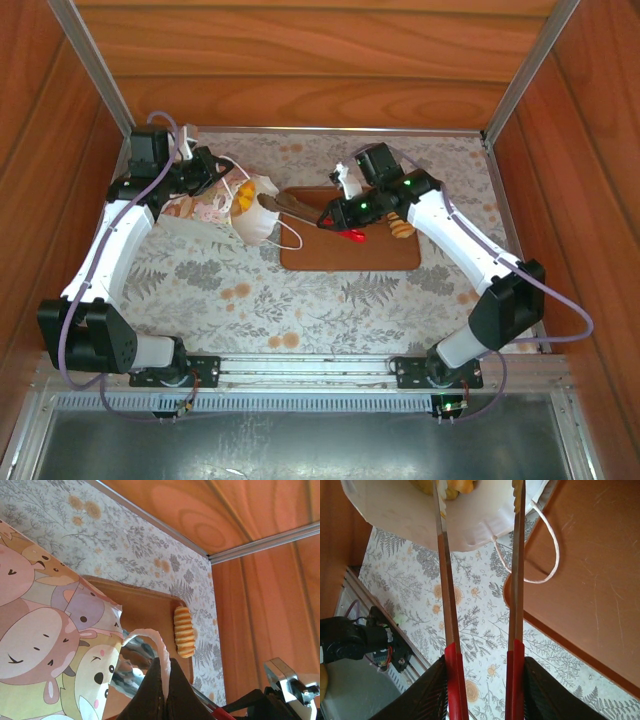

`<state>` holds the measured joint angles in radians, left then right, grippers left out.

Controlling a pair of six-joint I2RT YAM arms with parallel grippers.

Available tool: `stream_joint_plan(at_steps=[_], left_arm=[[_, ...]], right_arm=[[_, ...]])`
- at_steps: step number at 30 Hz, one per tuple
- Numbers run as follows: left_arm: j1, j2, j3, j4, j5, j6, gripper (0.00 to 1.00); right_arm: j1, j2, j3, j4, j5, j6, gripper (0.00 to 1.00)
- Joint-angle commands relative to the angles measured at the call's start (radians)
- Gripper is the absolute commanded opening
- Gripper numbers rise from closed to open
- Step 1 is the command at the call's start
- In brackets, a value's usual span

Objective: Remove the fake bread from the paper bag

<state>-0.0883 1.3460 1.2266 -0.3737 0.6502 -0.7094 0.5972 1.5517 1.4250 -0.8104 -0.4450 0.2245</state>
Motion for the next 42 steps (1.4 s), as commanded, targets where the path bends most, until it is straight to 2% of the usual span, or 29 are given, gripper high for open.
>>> stream_joint_plan(at_steps=[1, 5, 9, 14, 18, 21, 33, 42], left_arm=[[-0.006, -0.026, 0.001, 0.025, -0.015, -0.008, 0.00], [-0.006, -0.033, -0.002, 0.025, -0.034, -0.006, 0.00], [-0.006, -0.029, -0.005, 0.024, -0.044, -0.005, 0.00], [-0.007, -0.025, 0.000, 0.024, -0.063, -0.002, 0.00], [-0.006, -0.020, 0.002, 0.024, -0.063, -0.002, 0.00], [-0.005, -0.014, 0.006, 0.024, -0.053, -0.002, 0.00], [-0.006, -0.020, -0.010, 0.031, -0.048, 0.001, 0.00], [-0.006, -0.017, -0.014, 0.036, -0.050, 0.005, 0.00]], right_arm=[[0.015, 0.006, 0.004, -0.017, 0.057, -0.014, 0.41], [0.014, -0.059, -0.024, -0.076, 0.196, -0.051, 0.41], [0.013, -0.188, -0.104, -0.098, 0.274, -0.073, 0.41], [0.013, -0.300, -0.305, -0.097, 0.460, 0.055, 0.41], [0.029, -0.278, -0.386, -0.065, 0.425, 0.134, 0.40], [0.062, -0.255, -0.422, -0.029, 0.449, 0.154, 0.40], [0.180, -0.032, -0.426, -0.099, 0.552, 0.213, 0.42], [0.243, 0.103, -0.403, -0.097, 0.562, 0.248, 0.43]])
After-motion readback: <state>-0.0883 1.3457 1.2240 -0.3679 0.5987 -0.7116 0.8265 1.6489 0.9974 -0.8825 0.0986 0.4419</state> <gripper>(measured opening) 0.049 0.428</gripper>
